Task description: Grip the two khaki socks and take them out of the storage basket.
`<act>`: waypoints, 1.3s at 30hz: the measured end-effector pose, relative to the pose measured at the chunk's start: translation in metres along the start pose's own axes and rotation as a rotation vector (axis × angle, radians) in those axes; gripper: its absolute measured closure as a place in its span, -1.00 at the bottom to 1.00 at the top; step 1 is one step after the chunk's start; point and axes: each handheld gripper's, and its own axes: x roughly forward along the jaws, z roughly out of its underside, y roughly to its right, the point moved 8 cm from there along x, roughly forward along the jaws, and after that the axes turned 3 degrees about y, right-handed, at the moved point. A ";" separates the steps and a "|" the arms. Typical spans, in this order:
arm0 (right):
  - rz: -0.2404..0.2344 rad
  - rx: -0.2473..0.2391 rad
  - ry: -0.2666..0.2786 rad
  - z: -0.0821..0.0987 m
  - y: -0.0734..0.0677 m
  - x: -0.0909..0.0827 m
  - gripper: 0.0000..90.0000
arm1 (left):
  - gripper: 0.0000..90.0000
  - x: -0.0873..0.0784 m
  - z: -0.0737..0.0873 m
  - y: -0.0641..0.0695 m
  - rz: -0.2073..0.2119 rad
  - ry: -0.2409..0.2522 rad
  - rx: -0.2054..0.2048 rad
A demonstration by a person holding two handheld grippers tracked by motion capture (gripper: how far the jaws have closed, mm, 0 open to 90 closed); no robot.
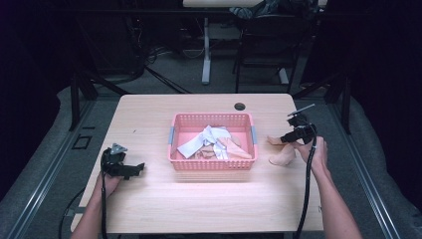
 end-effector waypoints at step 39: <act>-0.231 -0.218 0.113 -0.043 -0.108 -0.053 -1.00 | -1.00 0.000 0.000 0.001 -0.003 -0.002 -0.002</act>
